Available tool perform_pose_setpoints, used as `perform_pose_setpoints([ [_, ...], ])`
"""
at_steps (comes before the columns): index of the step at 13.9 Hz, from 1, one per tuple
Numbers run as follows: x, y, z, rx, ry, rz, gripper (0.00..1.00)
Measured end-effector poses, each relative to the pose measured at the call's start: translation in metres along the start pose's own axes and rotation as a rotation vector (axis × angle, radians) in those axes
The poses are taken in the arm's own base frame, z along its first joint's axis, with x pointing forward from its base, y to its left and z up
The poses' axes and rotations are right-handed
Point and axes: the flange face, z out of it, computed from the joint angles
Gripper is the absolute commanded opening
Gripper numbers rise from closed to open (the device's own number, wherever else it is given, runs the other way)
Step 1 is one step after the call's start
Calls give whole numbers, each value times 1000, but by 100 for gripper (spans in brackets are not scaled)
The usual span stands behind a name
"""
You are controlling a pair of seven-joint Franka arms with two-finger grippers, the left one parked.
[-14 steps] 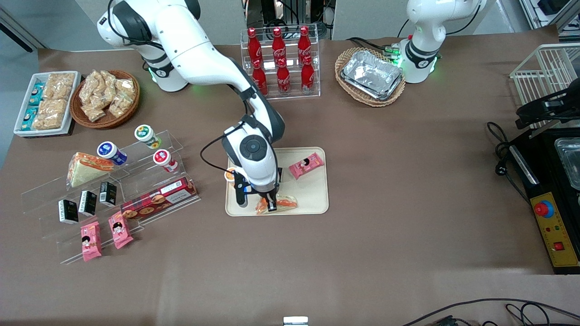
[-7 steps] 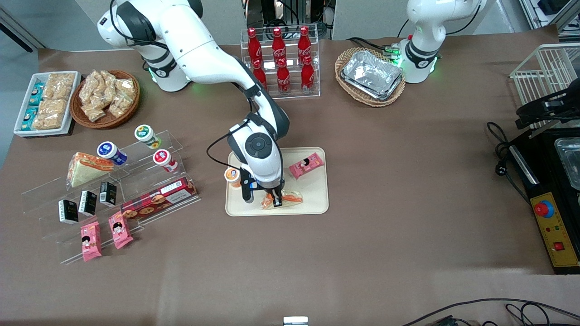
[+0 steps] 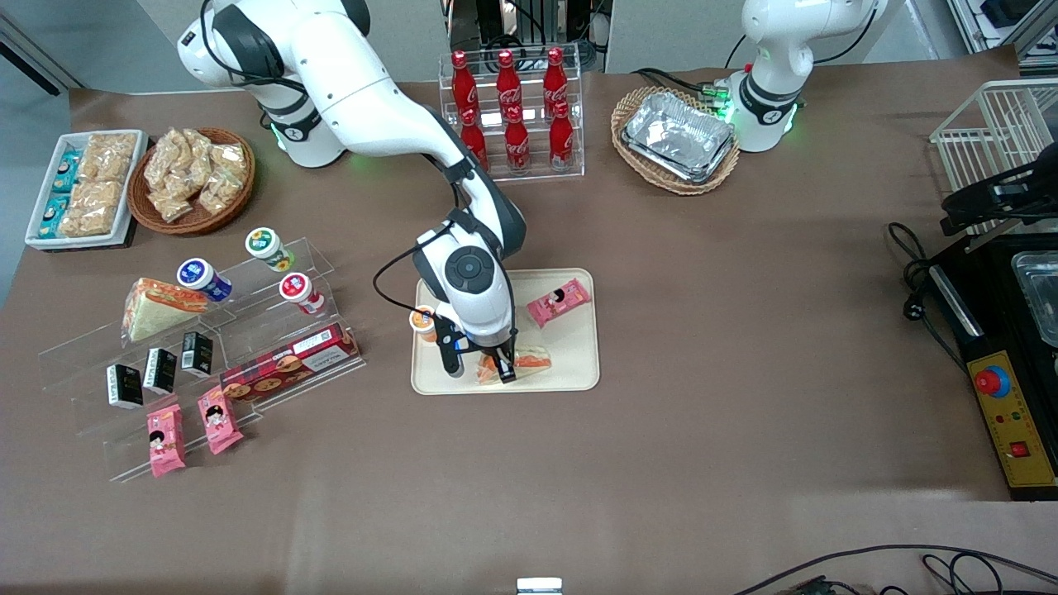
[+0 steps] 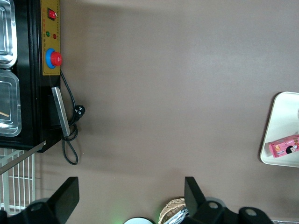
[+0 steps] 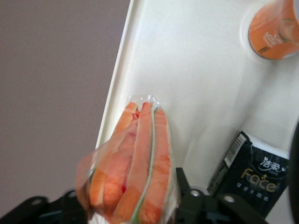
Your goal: Place sandwich on tray
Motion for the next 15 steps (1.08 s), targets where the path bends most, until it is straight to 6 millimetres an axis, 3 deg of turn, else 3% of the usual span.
perform_pose_setpoints([
  [2,-2,-1,-3,7,-3,-17,100],
  [4,-4,-11,-22,38,-16,-19,100],
  [6,3,-24,-64,53,-27,-24,100],
  [8,21,-34,-126,45,-43,-78,100],
  [11,79,-41,-205,12,-38,-308,100],
  [13,130,-43,-234,-23,19,-528,100],
  [15,181,-44,-252,-59,54,-741,100],
])
